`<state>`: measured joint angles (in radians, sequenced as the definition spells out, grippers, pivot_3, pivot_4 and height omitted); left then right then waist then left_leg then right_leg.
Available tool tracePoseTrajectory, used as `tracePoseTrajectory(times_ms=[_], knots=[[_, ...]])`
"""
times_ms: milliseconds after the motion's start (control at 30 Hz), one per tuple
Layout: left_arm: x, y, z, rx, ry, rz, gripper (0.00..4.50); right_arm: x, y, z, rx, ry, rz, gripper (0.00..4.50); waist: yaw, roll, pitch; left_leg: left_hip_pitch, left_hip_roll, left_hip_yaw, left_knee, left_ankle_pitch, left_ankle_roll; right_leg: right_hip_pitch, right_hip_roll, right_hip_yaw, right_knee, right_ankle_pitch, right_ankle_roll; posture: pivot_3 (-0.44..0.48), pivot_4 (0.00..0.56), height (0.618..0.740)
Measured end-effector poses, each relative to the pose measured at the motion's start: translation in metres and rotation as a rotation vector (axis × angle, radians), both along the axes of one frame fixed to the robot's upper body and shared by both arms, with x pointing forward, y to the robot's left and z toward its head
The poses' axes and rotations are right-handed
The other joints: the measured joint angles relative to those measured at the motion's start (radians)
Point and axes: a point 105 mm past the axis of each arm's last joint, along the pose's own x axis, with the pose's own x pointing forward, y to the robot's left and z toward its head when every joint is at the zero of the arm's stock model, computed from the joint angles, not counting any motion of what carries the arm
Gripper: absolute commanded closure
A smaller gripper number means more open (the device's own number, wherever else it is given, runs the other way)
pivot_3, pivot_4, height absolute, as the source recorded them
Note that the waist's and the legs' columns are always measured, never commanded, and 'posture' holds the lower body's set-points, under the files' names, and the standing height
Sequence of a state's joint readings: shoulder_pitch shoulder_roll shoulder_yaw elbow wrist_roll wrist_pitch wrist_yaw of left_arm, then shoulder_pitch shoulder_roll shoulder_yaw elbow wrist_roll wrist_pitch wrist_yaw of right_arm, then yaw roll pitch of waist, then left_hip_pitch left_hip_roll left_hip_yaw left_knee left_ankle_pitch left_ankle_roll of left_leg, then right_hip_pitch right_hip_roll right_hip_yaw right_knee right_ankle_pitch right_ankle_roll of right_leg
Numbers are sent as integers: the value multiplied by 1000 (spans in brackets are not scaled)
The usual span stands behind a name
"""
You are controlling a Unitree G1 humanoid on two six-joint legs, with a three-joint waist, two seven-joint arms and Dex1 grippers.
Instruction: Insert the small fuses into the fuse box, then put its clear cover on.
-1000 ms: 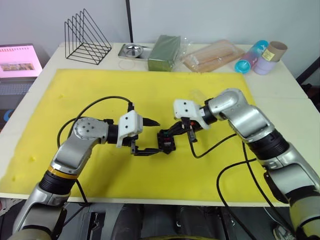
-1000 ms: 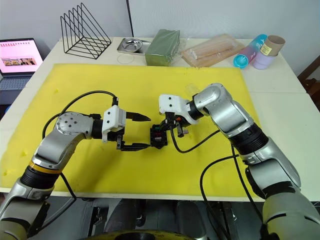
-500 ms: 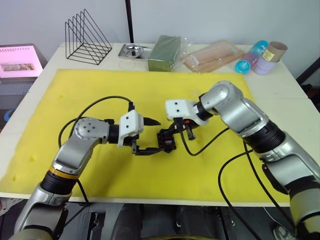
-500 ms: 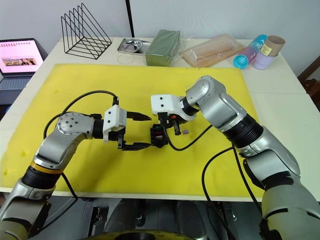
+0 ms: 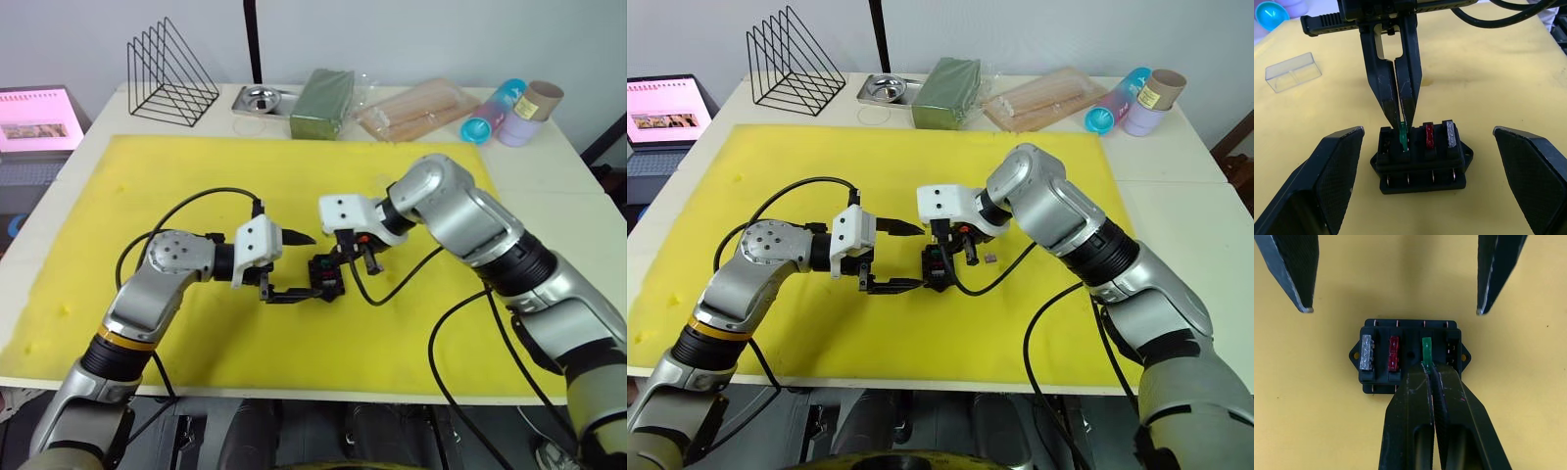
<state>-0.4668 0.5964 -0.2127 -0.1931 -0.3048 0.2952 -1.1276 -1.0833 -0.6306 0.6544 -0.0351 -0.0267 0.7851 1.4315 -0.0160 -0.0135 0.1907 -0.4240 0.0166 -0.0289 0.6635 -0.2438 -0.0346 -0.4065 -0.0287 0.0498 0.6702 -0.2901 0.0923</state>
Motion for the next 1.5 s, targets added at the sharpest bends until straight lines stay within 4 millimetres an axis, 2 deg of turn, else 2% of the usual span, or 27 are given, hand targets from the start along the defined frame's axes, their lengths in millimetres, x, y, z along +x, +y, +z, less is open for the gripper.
tracePoseTrajectory(times_ms=[167,367,900,1500], knots=[[0,0,0,0,0,-1,0,1,4,9,-24,-16,14,4402,1,0,0,0,0,0,0,0,0,0,0,0,0,0,0,0,150,740],[0,0,0,0,0,-1,0,3,2,1,-59,14,-6,4402,0,0,0,0,0,0,0,0,0,0,0,0,0,0,0,0,150,740],[0,0,0,1,1,-2,0,4,8,0,-70,22,-27,4402,-1,0,0,0,0,0,0,0,0,0,0,0,0,0,0,0,150,740],[0,0,0,-1,0,2,0,5,6,-2,-82,17,-62,4402,-1,0,0,0,0,0,0,0,0,0,0,0,0,0,0,0,150,740]])
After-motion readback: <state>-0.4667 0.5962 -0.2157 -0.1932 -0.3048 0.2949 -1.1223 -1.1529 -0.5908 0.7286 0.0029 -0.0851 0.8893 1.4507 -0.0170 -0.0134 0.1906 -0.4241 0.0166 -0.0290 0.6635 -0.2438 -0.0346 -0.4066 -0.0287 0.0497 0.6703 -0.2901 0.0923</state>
